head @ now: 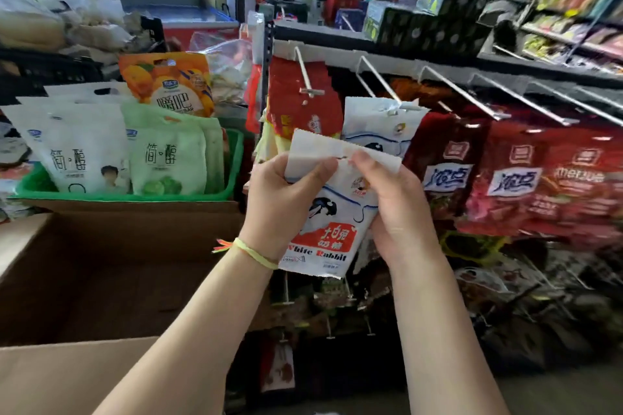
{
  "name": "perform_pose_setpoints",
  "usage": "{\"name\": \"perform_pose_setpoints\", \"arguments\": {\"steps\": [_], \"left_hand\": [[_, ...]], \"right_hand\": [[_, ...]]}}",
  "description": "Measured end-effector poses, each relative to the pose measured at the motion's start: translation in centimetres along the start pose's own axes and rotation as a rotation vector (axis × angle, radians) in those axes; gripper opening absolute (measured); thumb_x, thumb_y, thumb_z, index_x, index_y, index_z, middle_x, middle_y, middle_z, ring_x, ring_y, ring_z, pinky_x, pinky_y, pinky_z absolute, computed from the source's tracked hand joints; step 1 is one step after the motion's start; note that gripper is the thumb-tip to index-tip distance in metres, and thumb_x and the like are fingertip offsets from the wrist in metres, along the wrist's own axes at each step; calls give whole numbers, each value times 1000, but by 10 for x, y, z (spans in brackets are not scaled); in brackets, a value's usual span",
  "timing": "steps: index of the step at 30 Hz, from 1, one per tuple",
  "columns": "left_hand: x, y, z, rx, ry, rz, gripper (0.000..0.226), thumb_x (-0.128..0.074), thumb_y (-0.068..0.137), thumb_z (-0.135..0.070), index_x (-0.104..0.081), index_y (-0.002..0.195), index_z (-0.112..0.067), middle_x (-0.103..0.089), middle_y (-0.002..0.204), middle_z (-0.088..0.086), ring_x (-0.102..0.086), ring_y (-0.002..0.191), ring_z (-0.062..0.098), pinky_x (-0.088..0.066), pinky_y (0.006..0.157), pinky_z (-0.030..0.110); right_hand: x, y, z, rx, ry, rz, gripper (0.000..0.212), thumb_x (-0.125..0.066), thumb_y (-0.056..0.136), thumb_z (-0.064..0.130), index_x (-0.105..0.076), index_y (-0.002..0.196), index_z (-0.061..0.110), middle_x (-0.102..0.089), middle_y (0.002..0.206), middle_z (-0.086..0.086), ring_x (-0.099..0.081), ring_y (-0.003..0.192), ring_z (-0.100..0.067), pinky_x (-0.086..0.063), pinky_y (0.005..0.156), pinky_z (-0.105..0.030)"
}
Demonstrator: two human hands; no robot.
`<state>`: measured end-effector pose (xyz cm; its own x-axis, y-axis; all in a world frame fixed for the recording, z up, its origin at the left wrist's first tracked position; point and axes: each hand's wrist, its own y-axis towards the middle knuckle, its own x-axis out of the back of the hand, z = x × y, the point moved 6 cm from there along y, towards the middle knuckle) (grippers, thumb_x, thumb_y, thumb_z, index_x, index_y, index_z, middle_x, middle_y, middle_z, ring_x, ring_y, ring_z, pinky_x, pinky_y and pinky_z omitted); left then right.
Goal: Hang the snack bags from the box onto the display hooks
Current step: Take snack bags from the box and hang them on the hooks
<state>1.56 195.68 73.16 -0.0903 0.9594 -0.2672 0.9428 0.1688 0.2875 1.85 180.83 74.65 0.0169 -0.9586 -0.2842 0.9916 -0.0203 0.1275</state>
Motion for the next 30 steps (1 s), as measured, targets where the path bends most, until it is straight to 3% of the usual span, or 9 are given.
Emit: {"name": "perform_pose_setpoints", "arguments": {"steps": [4,9,12,14,17,22,24,26,30], "left_hand": [[-41,12,22,-8,89,-63,13,-76,87,-20,-75,96,-10,-78,90,9,-75,84,29,-60,76,54],[-73,16,15,-350,439,-128,46,-68,90,-12,-48,129,-21,-71,96,-2,-70,74,16,-59,62,41],[-89,15,11,-502,740,-108,47,-65,91,-13,-48,134,-24,-65,108,0,-64,83,22,-56,67,39],[-95,19,13,-497,883,-117,44,-62,92,-18,-52,135,-26,-59,110,0,-59,83,21,-55,64,39],[-99,23,20,-455,1002,-138,50,-58,95,-19,-48,142,-34,-52,107,5,-55,74,25,-53,55,38],[-103,25,24,-408,1094,-167,54,-54,97,-18,-43,146,-39,-50,108,8,-53,67,26,-52,55,36],[-105,27,26,-374,1119,-164,54,-53,98,-18,-42,147,-38,-50,109,8,-53,67,26,-48,55,34],[-105,27,27,-353,1120,-144,54,-53,97,-17,-42,146,-37,-51,112,10,-54,70,27,-47,56,33],[-97,12,16,-510,1103,-126,43,-59,91,-11,-59,133,-20,-50,127,13,-63,93,26,-54,61,31]], "right_hand": [[45,25,2,5,-44,-149,12,-70,90,20,-75,98,13,-77,97,-10,-75,88,-28,-60,75,-41],[76,61,23,138,-152,-255,4,-74,87,25,-77,87,22,-78,91,-3,-75,91,-23,-59,87,-49],[79,78,39,204,-219,-240,10,-73,88,23,-74,78,22,-76,79,2,-73,80,-18,-61,79,-42],[78,87,43,219,-250,-239,12,-74,88,23,-72,76,21,-74,72,5,-71,71,-14,-61,72,-36],[73,97,43,220,-311,-197,10,-74,87,25,-72,79,20,-76,78,-4,-74,77,-22,-62,74,-42],[72,107,40,263,-407,-166,19,-72,89,25,-71,81,9,-74,81,-15,-71,79,-34,-59,72,-49],[73,109,39,287,-451,-165,13,-71,89,26,-71,79,18,-74,78,-4,-73,76,-22,-60,74,-43],[73,105,39,377,-515,-187,11,-69,91,25,-70,85,16,-73,82,3,-70,78,-14,-60,75,-39],[74,64,53,754,-648,-394,25,-63,91,11,-61,115,7,-62,110,1,-59,101,-12,-50,89,-23]]}}
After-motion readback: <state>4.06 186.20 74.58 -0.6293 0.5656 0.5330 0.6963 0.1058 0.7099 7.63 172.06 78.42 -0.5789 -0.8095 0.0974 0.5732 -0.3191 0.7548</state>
